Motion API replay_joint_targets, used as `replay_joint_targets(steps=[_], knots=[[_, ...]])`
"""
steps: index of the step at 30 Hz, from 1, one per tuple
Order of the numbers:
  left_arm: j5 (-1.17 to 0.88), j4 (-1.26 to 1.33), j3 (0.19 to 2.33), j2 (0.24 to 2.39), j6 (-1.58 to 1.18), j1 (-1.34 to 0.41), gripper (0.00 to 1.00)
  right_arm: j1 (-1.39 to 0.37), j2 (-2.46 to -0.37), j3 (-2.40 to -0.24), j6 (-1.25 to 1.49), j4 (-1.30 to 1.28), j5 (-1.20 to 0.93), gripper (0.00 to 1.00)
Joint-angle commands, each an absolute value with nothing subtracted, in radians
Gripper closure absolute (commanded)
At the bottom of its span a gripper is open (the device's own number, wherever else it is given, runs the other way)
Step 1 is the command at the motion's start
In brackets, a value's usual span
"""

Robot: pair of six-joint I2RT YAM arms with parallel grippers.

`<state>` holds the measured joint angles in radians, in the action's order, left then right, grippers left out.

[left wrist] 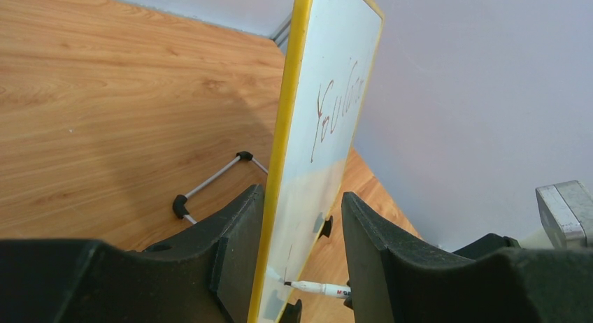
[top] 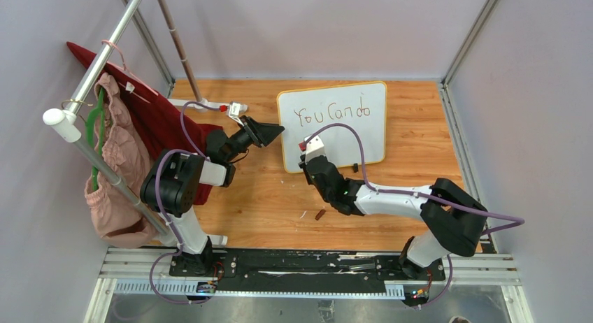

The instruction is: Write a sentence on the whiteboard

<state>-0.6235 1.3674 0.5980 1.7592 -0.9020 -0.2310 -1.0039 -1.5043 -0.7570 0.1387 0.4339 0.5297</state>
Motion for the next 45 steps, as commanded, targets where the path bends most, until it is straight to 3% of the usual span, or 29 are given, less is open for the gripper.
replay_joint_targets(steps=[1,15,45], knots=[[-0.634,1.384,0.581,1.788,-0.942,-0.229,0.5,-1.005,-1.479,-0.737,0.15,0.396,0.595,1.0],[-0.633,1.387,0.579,1.787,-0.945,-0.229,0.5,-1.009,-1.408,-0.739,0.128,0.44,0.519,1.0],[-0.635,1.386,0.581,1.787,-0.943,-0.229,0.5,-0.962,-1.522,-0.82,0.181,0.456,0.51,1.0]])
